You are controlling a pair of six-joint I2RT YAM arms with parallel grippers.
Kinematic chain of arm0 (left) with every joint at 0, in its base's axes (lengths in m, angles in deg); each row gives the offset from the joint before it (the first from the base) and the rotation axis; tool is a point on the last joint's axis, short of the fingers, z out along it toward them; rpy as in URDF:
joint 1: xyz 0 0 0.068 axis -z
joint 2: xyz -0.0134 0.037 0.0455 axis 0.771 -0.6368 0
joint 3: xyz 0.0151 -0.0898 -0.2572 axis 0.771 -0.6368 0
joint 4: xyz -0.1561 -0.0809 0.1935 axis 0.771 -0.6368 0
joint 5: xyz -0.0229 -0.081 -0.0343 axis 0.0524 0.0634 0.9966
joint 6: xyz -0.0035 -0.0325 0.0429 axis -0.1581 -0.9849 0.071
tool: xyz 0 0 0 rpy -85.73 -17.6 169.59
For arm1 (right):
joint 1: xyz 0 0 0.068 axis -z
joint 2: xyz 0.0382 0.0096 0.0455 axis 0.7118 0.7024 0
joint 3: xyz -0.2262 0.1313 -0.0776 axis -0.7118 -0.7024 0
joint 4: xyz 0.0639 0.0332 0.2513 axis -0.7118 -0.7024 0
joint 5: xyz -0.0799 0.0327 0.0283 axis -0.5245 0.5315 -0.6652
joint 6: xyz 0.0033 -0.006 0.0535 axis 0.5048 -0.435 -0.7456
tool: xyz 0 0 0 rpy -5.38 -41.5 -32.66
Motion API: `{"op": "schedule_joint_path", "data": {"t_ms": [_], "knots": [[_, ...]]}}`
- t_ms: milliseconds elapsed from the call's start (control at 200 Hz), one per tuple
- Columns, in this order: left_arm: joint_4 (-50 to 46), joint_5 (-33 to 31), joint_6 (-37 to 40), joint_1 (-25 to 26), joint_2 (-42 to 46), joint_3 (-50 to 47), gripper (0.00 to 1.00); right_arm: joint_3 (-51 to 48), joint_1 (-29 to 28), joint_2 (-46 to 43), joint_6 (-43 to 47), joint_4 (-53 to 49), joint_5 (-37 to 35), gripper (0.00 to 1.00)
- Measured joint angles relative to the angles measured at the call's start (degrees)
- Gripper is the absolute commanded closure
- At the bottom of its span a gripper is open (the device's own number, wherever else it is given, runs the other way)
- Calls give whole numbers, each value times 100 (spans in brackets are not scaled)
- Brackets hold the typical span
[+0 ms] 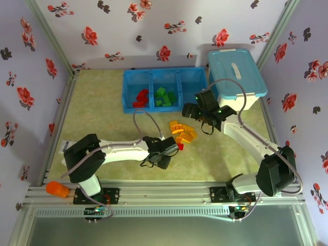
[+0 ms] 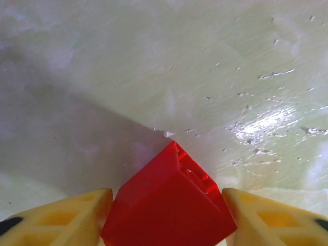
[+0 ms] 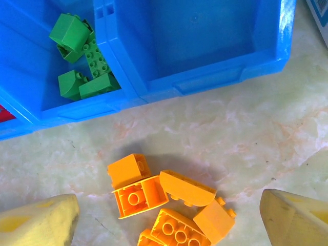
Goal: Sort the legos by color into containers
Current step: Pick up the lego from the middle-left of the table.
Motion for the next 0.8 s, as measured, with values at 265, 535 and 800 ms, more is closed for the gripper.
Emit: {"op": "schedule_joint_path", "data": {"t_ms": [265,535,800], "knots": [[-90,-101,94,0,-87,138,69,-415,94,-326,-114,103,4,9],[-160,-195,146,-155,-55,170,71,-892,291,-822,-162,103,4,9],[-186,-229,407,-876,352,321,71,-1305,363,-1198,-267,101,0,9]]}}
